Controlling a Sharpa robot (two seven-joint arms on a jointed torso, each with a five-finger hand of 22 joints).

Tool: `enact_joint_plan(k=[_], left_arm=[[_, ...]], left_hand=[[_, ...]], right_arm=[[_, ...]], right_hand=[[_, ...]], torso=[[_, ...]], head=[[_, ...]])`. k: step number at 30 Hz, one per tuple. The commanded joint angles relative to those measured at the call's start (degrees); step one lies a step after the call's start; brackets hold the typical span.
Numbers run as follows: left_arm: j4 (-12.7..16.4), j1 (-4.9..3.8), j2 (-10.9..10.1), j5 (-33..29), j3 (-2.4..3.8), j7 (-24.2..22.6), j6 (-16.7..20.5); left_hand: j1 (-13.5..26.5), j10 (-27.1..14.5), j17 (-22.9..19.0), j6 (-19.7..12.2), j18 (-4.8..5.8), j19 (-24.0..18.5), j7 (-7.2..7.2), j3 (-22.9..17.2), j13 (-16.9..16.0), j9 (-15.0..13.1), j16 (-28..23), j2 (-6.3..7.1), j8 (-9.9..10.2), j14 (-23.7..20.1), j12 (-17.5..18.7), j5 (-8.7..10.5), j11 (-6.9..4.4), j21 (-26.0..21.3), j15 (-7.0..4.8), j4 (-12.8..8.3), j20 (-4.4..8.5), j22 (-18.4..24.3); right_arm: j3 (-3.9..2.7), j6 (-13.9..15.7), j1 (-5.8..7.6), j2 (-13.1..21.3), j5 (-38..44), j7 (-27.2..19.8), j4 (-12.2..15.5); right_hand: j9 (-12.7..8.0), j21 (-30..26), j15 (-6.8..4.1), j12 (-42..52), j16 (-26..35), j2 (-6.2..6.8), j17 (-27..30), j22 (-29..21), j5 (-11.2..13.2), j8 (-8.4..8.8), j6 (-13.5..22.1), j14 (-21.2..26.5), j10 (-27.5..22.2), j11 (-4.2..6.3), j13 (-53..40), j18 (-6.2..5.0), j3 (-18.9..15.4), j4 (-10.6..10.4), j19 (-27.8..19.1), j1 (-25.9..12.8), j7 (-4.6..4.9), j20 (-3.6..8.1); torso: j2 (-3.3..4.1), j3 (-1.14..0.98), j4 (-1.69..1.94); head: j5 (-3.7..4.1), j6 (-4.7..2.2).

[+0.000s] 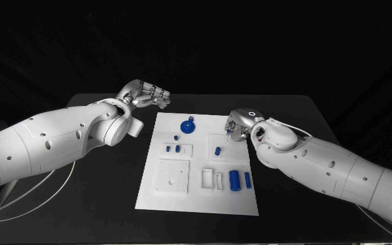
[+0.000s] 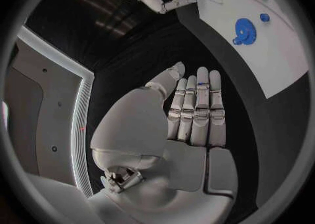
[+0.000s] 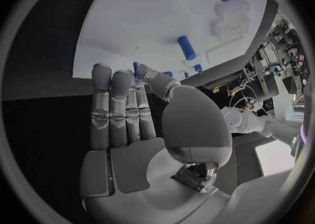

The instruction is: Assemble the parts on the task board

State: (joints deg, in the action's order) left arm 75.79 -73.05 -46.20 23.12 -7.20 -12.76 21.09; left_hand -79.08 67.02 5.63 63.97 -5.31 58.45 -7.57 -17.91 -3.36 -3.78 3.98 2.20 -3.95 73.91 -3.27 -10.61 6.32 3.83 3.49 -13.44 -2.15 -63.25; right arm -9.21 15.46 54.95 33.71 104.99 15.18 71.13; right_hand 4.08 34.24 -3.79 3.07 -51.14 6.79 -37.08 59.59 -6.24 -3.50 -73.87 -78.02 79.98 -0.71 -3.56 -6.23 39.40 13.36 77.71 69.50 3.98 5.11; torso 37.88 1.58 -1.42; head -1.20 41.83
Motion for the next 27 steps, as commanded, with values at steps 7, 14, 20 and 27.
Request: enact_joint_plan(k=[7,14,20,27], left_arm=[[-0.3,-0.11,0.0,-0.4,0.06,-0.3,0.1],[-0.4,-0.12,0.3,-0.4,0.06,-0.3,0.4],[-1.0,-0.12,1.1,-0.5,0.06,-0.5,1.1],[-2.0,-0.12,2.5,-0.9,0.04,-0.6,2.3]], left_hand=[[0.0,0.1,0.1,-0.3,0.27,0.3,-0.02,0.3,0.0,0.0,-0.2,-0.77,0.2,0.5,-0.2,0.15,-0.15,0.0,-0.1,-0.1,0.04,-0.1],[0.0,0.1,0.1,-0.3,0.27,0.3,-0.02,0.3,0.0,0.0,-0.2,-0.77,0.2,0.5,-0.2,0.15,-0.15,0.0,-0.1,-0.1,0.04,-0.1],[0.1,0.1,0.1,-0.3,0.24,0.4,-0.01,0.3,0.0,0.0,-0.2,-0.82,0.2,0.4,-0.2,0.11,-0.15,0.0,-0.1,-0.1,0.04,-0.1],[0.1,0.2,0.1,-0.3,0.24,0.4,-0.01,0.3,0.0,0.0,-0.2,-0.88,0.2,0.4,-0.2,0.12,-0.16,0.0,-0.09,-0.1,0.04,0.0]], right_arm=[[-3.55,-0.1,-0.01,2.2,-7.7,-0.6,4.4],[-4.32,0.5,-0.04,2.0,-9.9,-1.9,7.9],[-4.15,0.6,-0.57,-0.3,-8.1,-2.8,10.4],[-1.98,0.2,-1.28,-3.2,-4.5,-3.5,12.1]], right_hand=[[0.0,-1.8,-0.02,0.4,0.8,-0.43,-0.9,2.2,-0.1,-0.19,-0.3,-0.6,0.2,-0.04,0.0,-1.13,-0.4,-0.3,0.9,0.4,0.08,-0.09],[0.0,-3.4,0.01,0.3,1.2,-0.69,-1.1,3.5,0.0,-0.2,-0.2,-0.7,0.1,-0.07,0.0,-1.31,-0.7,-0.3,1.2,0.5,0.12,-0.18],[0.0,-4.4,0.03,0.3,1.3,-0.86,-1.2,4.3,0.1,-0.2,-0.1,-0.8,0.1,-0.07,0.0,-1.28,-0.9,-0.2,1.5,0.5,0.14,-0.19],[0.0,-5.3,0.02,0.3,1.3,-0.94,-1.2,5.3,0.2,-0.2,-0.1,-0.8,0.0,-0.09,0.0,-1.26,-0.9,0.0,1.9,0.5,0.14,-0.19]], torso=[[-0.01,0.03,-0.05],[-0.06,0.08,0.01],[-0.2,0.14,0.17],[-0.29,0.32,0.18]], head=[[-1.34,-0.77],[-2.85,-1.58],[-4.66,-1.82],[-6.82,-1.76]])
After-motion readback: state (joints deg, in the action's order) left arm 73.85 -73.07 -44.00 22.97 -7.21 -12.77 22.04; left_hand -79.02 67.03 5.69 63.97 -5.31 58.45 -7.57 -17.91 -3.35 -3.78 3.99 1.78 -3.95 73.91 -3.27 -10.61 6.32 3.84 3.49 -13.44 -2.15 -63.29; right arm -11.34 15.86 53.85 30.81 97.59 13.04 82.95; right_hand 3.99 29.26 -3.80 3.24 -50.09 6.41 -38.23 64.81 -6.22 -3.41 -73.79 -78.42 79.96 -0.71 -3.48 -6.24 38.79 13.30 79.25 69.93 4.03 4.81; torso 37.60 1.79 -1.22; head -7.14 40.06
